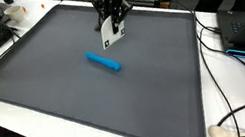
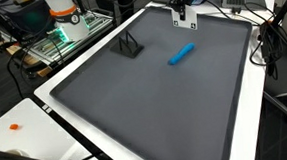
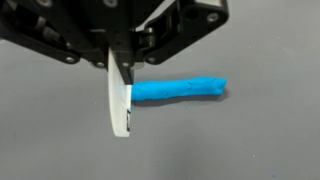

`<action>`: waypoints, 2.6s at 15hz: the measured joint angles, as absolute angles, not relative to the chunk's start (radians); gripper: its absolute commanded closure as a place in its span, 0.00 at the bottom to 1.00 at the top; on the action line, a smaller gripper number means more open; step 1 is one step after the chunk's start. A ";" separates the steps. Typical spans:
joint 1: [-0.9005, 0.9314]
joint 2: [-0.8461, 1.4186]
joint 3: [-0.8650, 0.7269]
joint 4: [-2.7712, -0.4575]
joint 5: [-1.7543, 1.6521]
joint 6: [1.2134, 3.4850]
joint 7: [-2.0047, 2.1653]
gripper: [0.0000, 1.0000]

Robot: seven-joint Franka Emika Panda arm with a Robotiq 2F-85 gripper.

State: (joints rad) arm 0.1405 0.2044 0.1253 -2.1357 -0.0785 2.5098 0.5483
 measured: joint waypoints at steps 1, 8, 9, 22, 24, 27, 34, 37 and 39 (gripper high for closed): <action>0.145 0.217 0.125 -2.129 -0.078 2.507 0.520 0.99; 0.176 0.316 0.111 -2.025 -0.087 2.432 0.416 0.99; 0.180 0.330 0.105 -2.006 -0.091 2.422 0.410 0.99; 0.226 0.479 0.042 -1.854 -0.114 2.391 0.395 0.99; 0.231 0.490 0.033 -1.844 -0.123 2.391 0.395 0.99; 0.238 0.504 0.021 -1.831 -0.131 2.391 0.395 0.99; 0.245 0.525 0.016 -1.815 -0.131 2.387 0.395 0.99; 0.248 0.536 0.015 -1.811 -0.131 2.386 0.395 0.99; 0.249 0.544 0.014 -1.808 -0.131 2.386 0.395 0.99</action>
State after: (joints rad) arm 0.2489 0.5436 0.0145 -1.8078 -0.1312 2.3865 0.3947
